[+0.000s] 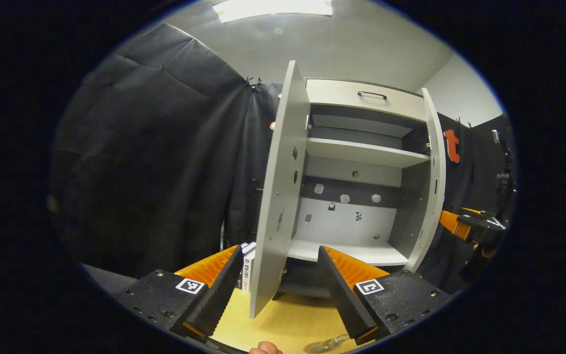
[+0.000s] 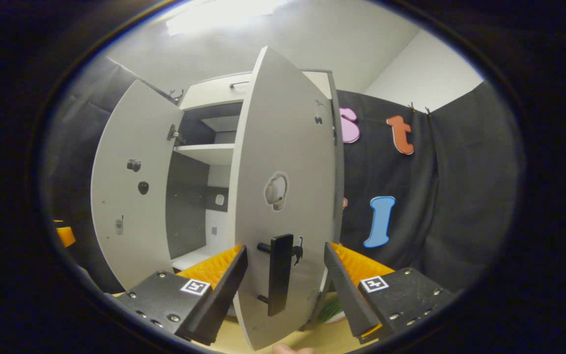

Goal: Grasp the bottle in the cabinet with the left hand and place it on the coaster, then close the right door with the right hand and the left door with the left hand.

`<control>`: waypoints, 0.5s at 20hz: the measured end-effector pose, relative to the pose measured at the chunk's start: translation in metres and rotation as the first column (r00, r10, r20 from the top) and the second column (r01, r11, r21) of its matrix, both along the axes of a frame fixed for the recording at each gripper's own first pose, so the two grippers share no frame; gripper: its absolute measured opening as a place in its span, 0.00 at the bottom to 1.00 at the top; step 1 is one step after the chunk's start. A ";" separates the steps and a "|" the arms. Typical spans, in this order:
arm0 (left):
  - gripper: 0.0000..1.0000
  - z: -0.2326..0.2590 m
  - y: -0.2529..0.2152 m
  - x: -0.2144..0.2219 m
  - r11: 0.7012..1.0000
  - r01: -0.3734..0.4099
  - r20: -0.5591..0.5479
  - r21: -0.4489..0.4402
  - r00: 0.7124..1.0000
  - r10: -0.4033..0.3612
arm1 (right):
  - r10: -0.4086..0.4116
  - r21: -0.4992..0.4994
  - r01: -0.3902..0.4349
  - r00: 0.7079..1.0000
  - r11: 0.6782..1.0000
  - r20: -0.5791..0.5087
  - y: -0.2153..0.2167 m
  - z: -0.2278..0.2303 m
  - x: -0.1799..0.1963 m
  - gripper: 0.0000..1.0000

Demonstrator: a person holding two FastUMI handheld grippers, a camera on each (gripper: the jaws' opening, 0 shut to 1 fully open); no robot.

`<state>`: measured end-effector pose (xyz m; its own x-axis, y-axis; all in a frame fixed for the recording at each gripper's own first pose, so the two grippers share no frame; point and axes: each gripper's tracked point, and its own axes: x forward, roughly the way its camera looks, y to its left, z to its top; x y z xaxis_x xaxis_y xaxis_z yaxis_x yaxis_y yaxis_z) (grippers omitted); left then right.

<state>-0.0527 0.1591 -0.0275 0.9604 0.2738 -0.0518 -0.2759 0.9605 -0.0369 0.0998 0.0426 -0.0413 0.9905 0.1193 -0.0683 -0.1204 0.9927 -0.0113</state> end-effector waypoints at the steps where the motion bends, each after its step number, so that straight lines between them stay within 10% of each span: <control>1: 0.92 0.000 0.005 -0.003 1.000 -0.015 0.000 0.002 1.000 0.015 | 0.020 0.010 -0.020 1.000 1.000 -0.003 0.009 -0.002 0.002 0.93; 10: 0.96 -0.003 0.028 -0.016 0.996 -0.091 -0.005 -0.005 0.996 0.090 | 0.095 0.049 -0.095 0.995 0.994 0.005 0.044 0.002 0.002 0.93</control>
<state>-0.0683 0.1870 -0.0306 0.9314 0.3593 -0.0580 -0.3618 0.9314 -0.0407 0.1015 0.0862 -0.0392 0.9746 0.2164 -0.0577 -0.2145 0.9760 0.0363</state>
